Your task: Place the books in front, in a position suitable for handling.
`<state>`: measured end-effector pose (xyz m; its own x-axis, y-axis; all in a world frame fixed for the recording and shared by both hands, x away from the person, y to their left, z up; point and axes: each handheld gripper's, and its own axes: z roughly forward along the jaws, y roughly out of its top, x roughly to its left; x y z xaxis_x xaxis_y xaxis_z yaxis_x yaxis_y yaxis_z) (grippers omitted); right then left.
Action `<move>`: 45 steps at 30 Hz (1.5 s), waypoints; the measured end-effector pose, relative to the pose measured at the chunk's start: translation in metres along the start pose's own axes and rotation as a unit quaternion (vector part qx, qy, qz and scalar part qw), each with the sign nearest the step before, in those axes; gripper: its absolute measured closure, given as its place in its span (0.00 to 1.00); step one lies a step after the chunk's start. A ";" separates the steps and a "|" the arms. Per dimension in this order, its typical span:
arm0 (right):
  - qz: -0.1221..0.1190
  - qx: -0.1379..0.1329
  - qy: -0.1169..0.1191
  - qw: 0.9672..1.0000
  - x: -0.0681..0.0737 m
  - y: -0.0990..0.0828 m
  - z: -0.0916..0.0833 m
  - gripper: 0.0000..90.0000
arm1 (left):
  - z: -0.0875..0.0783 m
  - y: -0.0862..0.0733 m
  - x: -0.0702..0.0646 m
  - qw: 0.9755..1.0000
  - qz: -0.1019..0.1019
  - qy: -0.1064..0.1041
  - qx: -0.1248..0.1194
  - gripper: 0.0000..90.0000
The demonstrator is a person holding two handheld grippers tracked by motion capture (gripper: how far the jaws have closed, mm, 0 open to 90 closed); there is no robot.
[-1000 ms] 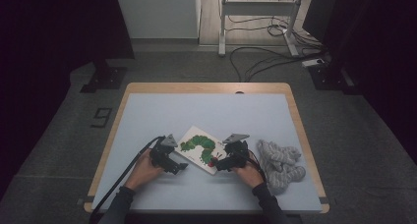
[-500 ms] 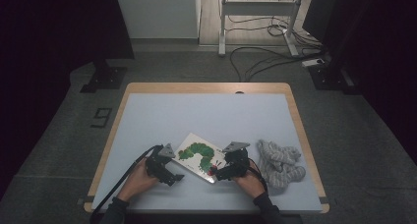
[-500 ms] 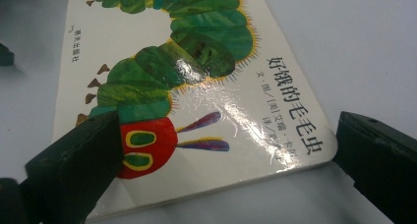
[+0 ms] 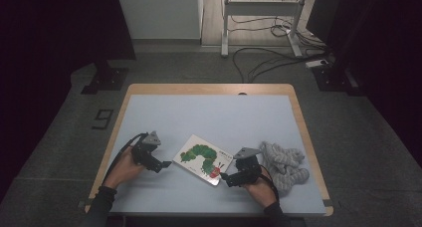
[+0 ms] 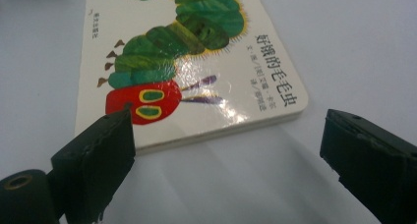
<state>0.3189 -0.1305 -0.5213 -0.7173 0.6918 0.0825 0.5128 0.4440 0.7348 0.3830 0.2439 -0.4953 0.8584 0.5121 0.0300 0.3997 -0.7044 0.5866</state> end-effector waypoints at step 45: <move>0.030 0.014 0.005 0.999 0.000 0.001 0.008 0.03 | 0.043 0.005 -0.014 0.999 0.005 -0.020 -0.041 0.02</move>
<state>0.3233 -0.1256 -0.5264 -0.6900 0.7116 0.1320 0.5671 0.4183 0.7095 0.3870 0.2121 -0.5272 0.8752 0.4837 0.0042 0.3652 -0.6663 0.6501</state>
